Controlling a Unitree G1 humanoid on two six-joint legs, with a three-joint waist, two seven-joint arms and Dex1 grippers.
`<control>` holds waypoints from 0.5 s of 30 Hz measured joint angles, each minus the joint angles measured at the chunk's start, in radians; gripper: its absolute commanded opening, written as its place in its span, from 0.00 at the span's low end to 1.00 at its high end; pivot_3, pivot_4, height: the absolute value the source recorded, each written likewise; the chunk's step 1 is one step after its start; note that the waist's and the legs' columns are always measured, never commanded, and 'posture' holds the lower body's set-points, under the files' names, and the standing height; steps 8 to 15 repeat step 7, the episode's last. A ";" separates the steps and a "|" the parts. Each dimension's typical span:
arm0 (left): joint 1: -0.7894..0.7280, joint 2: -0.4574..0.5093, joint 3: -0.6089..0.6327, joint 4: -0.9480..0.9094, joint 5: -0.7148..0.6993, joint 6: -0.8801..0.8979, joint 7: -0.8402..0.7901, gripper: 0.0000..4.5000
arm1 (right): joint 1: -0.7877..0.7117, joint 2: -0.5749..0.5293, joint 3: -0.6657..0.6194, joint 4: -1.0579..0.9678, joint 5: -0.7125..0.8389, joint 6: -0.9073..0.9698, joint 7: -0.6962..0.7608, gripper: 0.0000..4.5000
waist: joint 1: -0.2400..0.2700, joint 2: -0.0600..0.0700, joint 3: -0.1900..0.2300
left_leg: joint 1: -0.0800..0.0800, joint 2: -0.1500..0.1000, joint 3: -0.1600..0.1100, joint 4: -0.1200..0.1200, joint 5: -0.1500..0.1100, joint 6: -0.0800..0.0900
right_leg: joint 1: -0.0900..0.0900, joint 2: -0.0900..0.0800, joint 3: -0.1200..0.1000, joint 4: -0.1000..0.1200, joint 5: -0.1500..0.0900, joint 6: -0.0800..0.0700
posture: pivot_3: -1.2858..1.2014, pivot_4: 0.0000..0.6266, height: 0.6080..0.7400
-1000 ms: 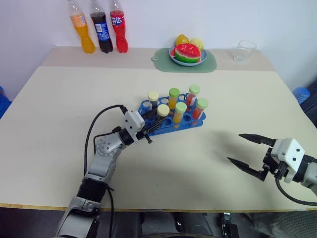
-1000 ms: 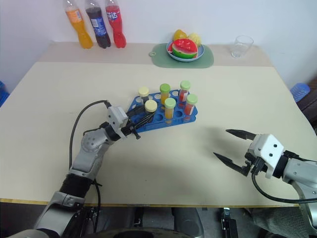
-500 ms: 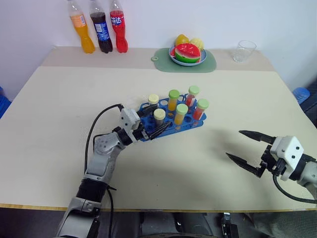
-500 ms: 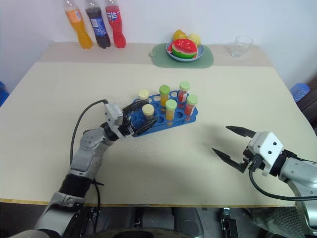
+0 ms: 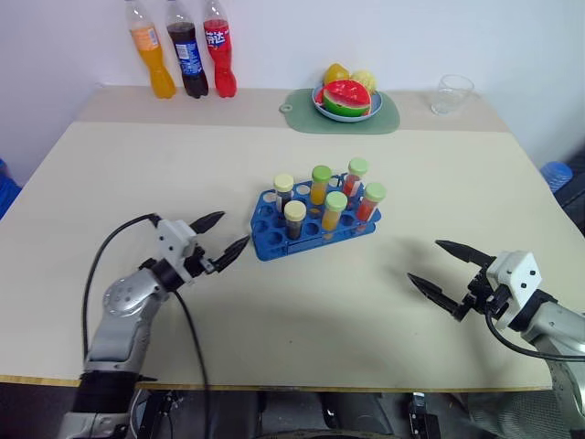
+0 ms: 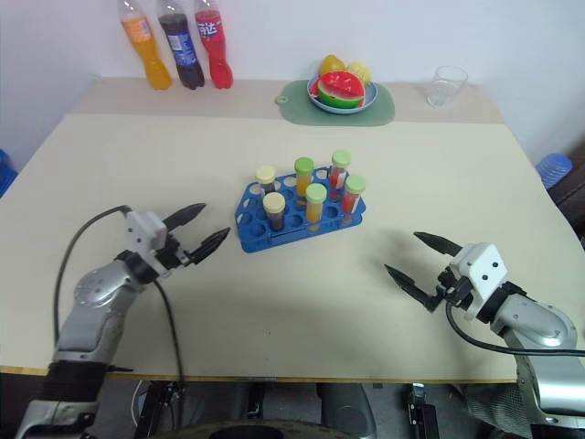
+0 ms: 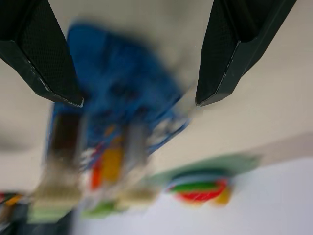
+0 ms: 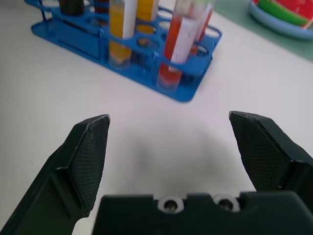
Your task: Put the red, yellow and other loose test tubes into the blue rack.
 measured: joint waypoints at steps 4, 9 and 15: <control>0.076 0.076 0.081 -0.024 -0.027 0.043 -0.017 0.84 | 0.046 0.034 -0.039 0.061 0.005 -0.025 -0.011 0.96 | -0.001 0.000 0.000 | 0.000 0.000 0.000 0.000 0.000 0.000 | 0.000 0.000 0.000 0.000 0.000 0.000 | 0.52 0.24 1.00; 0.104 0.106 0.117 -0.026 -0.046 0.068 -0.029 0.84 | 0.050 0.052 -0.076 0.116 0.013 -0.051 -0.021 0.96 | -0.004 0.000 0.000 | 0.001 0.001 0.001 0.000 0.000 0.000 | 0.000 0.000 0.000 0.000 0.000 0.000 | 0.52 0.24 1.00; 0.104 0.106 0.117 -0.026 -0.046 0.068 -0.029 0.84 | 0.050 0.052 -0.076 0.116 0.013 -0.051 -0.021 0.96 | -0.004 0.000 0.000 | 0.001 0.001 0.001 0.000 0.000 0.000 | 0.000 0.000 0.000 0.000 0.000 0.000 | 0.52 0.24 1.00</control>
